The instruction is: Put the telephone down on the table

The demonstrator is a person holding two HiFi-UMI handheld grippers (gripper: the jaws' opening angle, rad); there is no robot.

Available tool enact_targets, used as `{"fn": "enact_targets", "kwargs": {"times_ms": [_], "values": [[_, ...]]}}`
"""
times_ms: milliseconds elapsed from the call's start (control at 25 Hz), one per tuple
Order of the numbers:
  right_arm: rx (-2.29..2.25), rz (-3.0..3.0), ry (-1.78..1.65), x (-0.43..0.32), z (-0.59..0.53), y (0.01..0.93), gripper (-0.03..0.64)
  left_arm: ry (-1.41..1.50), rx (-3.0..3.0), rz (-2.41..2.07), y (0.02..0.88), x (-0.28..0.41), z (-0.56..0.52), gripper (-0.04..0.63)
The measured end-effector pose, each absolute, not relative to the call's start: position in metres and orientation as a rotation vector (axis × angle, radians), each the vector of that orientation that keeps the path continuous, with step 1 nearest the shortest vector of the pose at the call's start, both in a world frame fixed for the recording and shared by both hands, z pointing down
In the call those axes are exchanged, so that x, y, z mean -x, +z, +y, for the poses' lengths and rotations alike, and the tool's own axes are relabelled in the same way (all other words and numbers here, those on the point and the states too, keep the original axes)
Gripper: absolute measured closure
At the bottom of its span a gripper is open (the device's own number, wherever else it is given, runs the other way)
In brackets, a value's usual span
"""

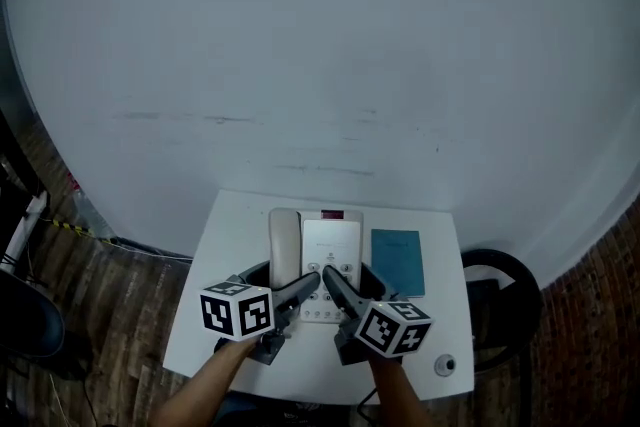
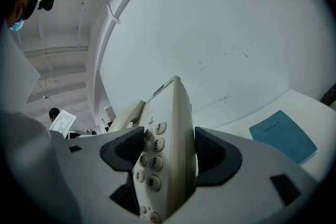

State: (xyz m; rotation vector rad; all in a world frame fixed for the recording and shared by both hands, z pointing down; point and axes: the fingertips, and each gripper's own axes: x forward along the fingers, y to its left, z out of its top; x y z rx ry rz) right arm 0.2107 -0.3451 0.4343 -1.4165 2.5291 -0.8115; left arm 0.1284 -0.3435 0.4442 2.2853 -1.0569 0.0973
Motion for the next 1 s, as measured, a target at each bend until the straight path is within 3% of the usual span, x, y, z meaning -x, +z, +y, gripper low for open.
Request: {"fn": "enact_targets", "kwargs": {"times_ms": [1000], "values": [[1.54,2.439,-1.233,-0.189,-0.419,0.572,0.316,0.3,-2.019,-0.915,0.583,-0.108,-0.417,0.19]]}}
